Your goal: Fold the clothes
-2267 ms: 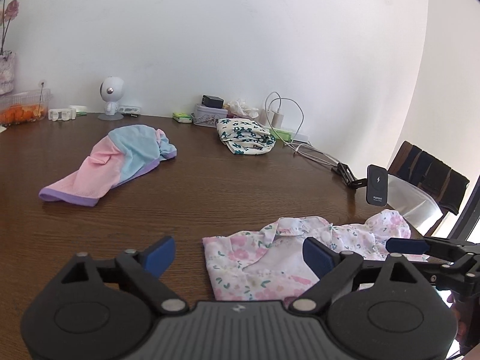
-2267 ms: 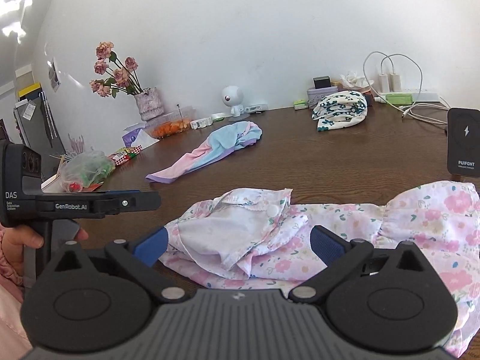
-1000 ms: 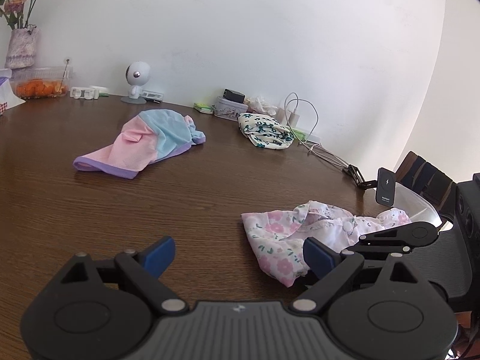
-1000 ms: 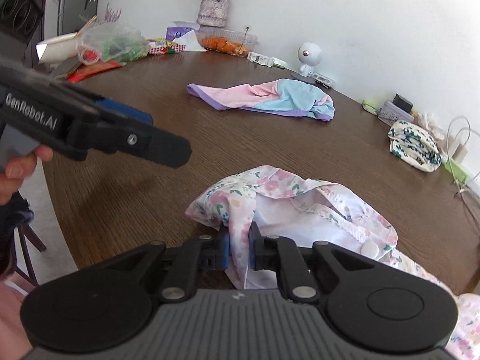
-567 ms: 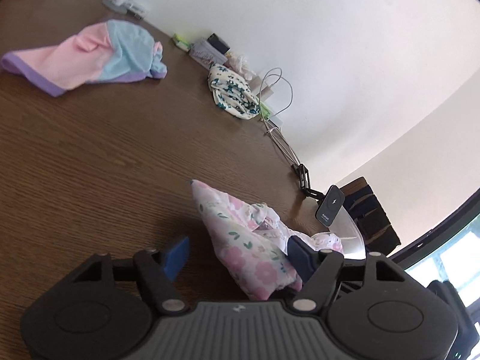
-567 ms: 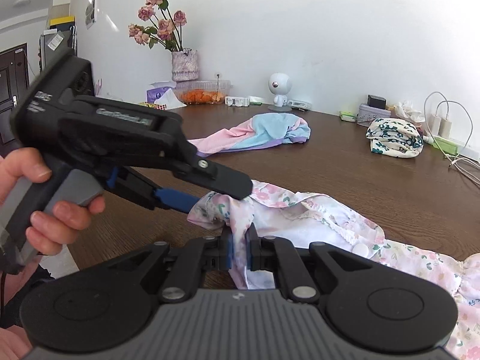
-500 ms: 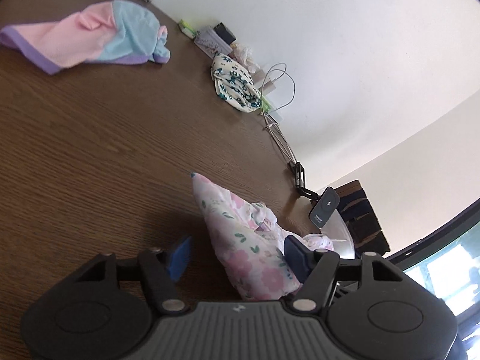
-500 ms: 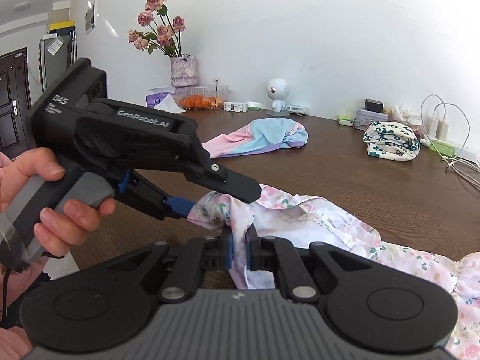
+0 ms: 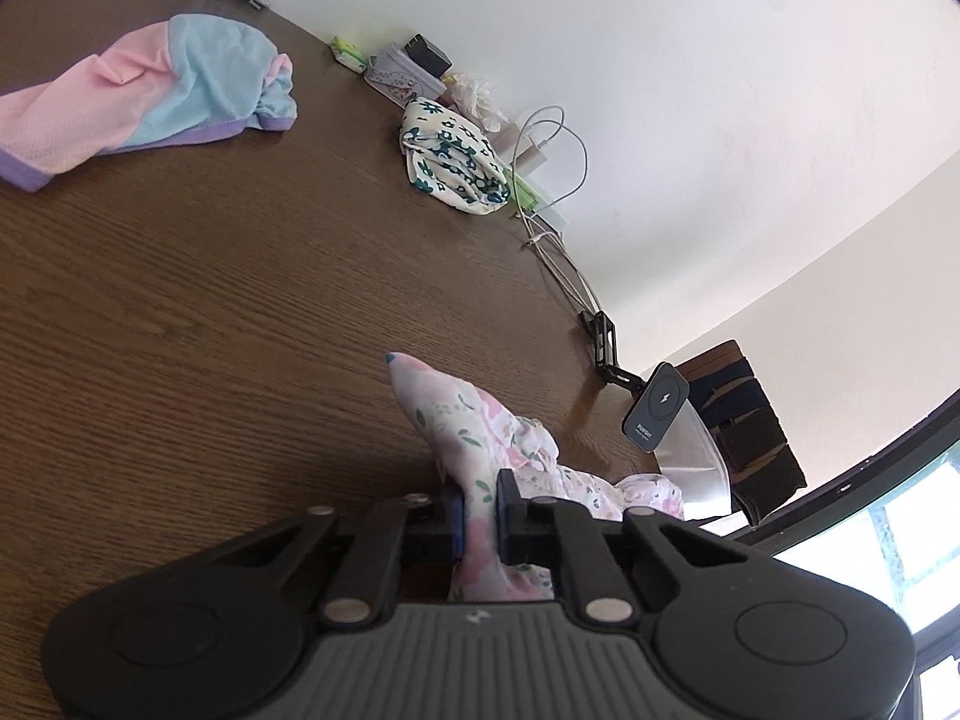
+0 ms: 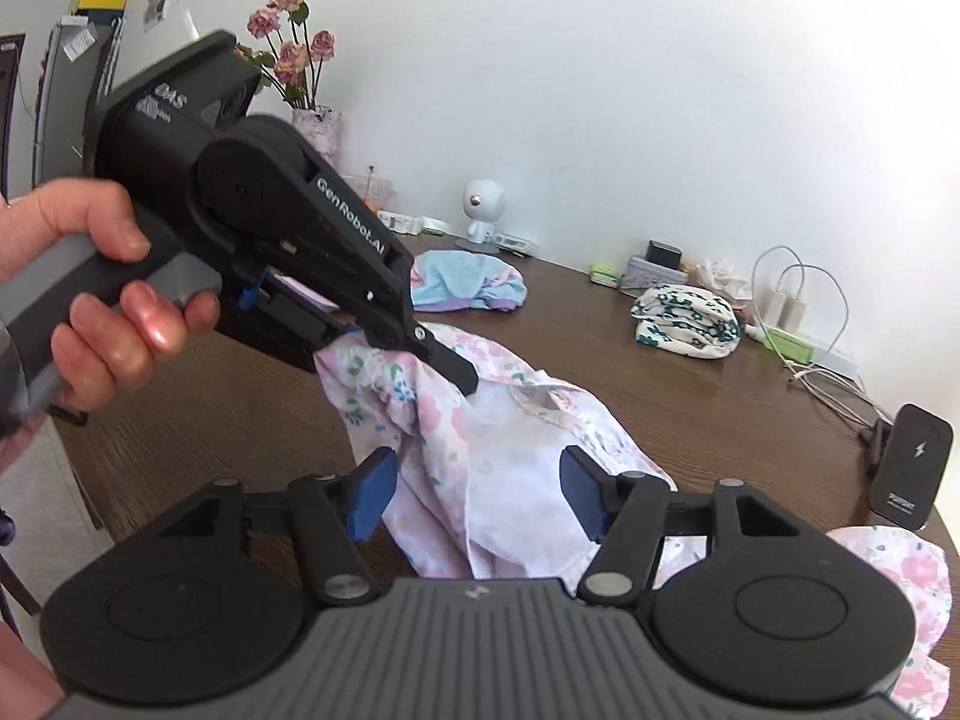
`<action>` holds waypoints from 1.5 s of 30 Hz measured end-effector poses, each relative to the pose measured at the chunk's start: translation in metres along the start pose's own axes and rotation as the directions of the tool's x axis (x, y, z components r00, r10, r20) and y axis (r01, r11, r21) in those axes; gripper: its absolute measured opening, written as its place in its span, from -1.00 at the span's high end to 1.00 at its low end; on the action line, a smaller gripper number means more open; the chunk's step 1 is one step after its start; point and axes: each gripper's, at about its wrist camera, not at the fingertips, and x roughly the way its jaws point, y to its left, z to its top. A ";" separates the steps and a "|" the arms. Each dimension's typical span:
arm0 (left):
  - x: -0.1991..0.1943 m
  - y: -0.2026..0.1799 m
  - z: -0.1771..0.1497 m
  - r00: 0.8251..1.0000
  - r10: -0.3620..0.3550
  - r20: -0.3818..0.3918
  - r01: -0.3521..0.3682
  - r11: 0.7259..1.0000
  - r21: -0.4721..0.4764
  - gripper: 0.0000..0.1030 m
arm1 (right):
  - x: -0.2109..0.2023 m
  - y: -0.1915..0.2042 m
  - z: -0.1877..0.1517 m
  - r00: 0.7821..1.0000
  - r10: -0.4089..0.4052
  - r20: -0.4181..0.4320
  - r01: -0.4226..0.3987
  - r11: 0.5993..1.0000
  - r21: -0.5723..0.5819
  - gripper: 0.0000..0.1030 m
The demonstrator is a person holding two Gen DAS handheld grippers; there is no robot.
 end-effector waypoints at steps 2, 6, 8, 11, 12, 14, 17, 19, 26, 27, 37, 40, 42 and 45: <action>0.000 -0.011 0.002 1.000 0.016 -0.004 -0.016 1.000 0.015 0.84 | 0.002 0.004 -0.001 0.999 -0.025 -0.020 0.025 1.000 -0.015 -0.32; 0.001 -0.042 0.009 0.999 0.048 -0.009 -0.047 0.995 0.084 0.84 | 0.002 0.017 0.004 0.997 -0.082 -0.008 0.081 0.995 -0.062 -0.62; 0.004 -0.057 0.011 0.998 0.063 -0.013 -0.061 0.991 0.118 0.84 | 0.003 0.025 0.009 0.992 -0.122 0.005 0.122 0.989 -0.088 -0.65; 0.007 -0.071 0.009 0.996 0.088 -0.010 -0.086 0.985 0.151 0.84 | 0.012 0.030 0.012 0.985 -0.175 -0.010 0.173 0.980 -0.101 -0.66; 0.007 -0.073 0.008 0.995 0.096 -0.007 -0.094 0.983 0.155 0.84 | 0.018 0.029 0.010 0.978 -0.207 -0.023 0.203 0.974 -0.105 -0.65; 0.008 -0.075 0.006 0.994 0.107 -0.004 -0.105 0.983 0.153 0.84 | 0.028 0.028 0.008 0.964 -0.261 -0.049 0.254 0.961 -0.108 -0.40; 0.008 -0.077 0.005 0.993 0.120 -0.003 -0.118 0.982 0.145 0.84 | 0.036 0.020 0.006 0.969 -0.232 -0.082 0.230 0.973 -0.035 0.08; 0.007 -0.080 0.004 0.992 0.122 -0.003 -0.120 0.981 0.149 0.84 | 0.035 0.017 0.005 0.974 -0.212 -0.077 0.214 0.977 0.010 0.33; -0.002 -0.109 -0.002 1.000 0.021 -0.003 -0.020 0.955 0.296 0.24 | 0.005 -0.042 -0.006 1.000 -0.007 0.014 0.000 0.905 0.426 0.76; -0.003 -0.113 -0.003 1.000 -0.002 0.000 0.002 0.948 0.320 0.05 | 0.001 -0.052 -0.010 0.999 0.015 0.036 -0.030 0.871 0.490 0.76; 0.034 -0.116 -0.008 0.996 -0.087 -0.021 0.088 0.930 0.356 0.21 | -0.016 -0.106 -0.076 0.981 0.059 0.183 -0.187 0.514 0.837 0.76; 0.052 -0.115 -0.010 0.990 -0.126 -0.066 0.141 0.928 0.346 0.44 | -0.018 -0.117 -0.093 0.976 0.050 0.213 -0.215 0.398 0.892 0.76; 0.060 -0.115 -0.011 0.985 -0.153 -0.079 0.170 0.930 0.327 0.43 | -0.021 -0.121 -0.101 0.972 0.049 0.228 -0.231 0.331 0.915 0.76; 0.065 -0.112 -0.009 0.978 -0.198 -0.065 0.208 0.936 0.283 0.36 | -0.022 -0.125 -0.111 0.971 0.045 0.235 -0.238 0.284 0.929 0.76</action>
